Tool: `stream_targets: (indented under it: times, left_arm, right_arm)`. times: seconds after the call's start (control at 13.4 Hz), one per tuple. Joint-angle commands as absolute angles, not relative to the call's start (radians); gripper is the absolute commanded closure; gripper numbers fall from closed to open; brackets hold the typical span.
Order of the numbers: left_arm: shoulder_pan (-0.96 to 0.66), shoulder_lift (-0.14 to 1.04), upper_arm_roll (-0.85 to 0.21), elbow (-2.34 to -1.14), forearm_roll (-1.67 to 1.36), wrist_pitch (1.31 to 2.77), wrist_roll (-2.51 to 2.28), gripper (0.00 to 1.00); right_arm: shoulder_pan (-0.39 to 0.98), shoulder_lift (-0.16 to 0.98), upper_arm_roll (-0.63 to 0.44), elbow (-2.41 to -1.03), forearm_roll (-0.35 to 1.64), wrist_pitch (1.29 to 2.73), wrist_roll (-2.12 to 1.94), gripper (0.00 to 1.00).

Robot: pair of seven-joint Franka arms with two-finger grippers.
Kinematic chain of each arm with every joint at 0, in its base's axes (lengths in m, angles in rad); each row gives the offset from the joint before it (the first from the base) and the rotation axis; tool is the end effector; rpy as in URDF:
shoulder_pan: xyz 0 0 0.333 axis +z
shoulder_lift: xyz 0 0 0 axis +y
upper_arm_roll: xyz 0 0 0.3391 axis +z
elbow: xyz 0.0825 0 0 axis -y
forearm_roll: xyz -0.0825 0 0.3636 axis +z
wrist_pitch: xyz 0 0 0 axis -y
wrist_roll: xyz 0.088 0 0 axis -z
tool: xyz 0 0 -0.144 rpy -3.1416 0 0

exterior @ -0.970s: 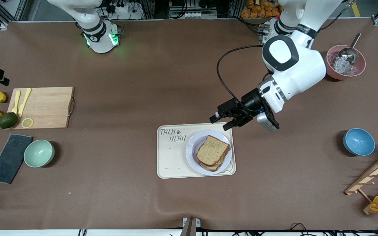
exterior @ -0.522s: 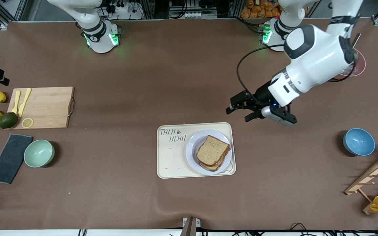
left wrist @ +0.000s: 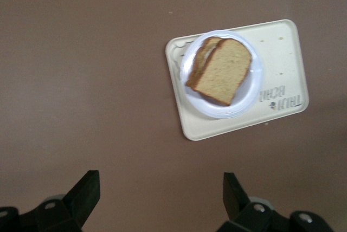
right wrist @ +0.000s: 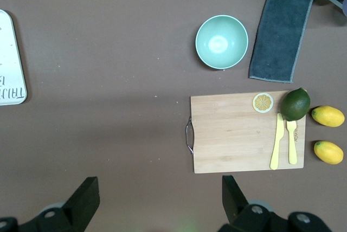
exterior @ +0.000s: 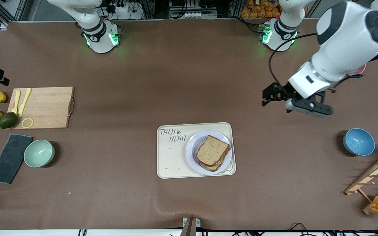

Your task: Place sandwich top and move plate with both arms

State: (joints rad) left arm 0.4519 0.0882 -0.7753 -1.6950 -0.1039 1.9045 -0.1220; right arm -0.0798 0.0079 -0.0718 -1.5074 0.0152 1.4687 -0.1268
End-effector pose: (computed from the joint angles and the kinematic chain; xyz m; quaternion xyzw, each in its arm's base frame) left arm 0.5553 -0.1825 0.5508 0.9906 -0.0834 0.0530 0.0949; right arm 0.5192 -0.0768 0.6261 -0.9996 0.0118 0.0221 0.0104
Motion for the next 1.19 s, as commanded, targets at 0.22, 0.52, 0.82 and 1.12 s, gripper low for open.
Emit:
stream_targets:
  times: [0.22,0.52,0.82,1.12]
  left_arm:
    - [0.509,0.103,-0.782,-1.554,0.021,1.729,-0.140,0.00]
    - [0.518,0.101,-0.746,-1.511,0.075,1.688,-0.130,0.00]
    - [0.514,0.078,-0.683,-1.490,0.089,1.677,-0.127,0.00]
    - [0.300,0.040,-0.457,-1.491,0.080,1.586,-0.124,0.00]
  right_arm:
    - [-0.077,0.008,-0.069,-1.500,-0.006,1.465,-0.133,0.00]
    - [-0.080,0.008,-0.069,-1.499,-0.006,1.465,-0.132,0.00]
    - [-0.078,0.008,-0.069,-1.499,-0.005,1.465,-0.132,0.00]
    - [-0.077,0.008,-0.069,-1.499,-0.005,1.466,-0.132,0.00]
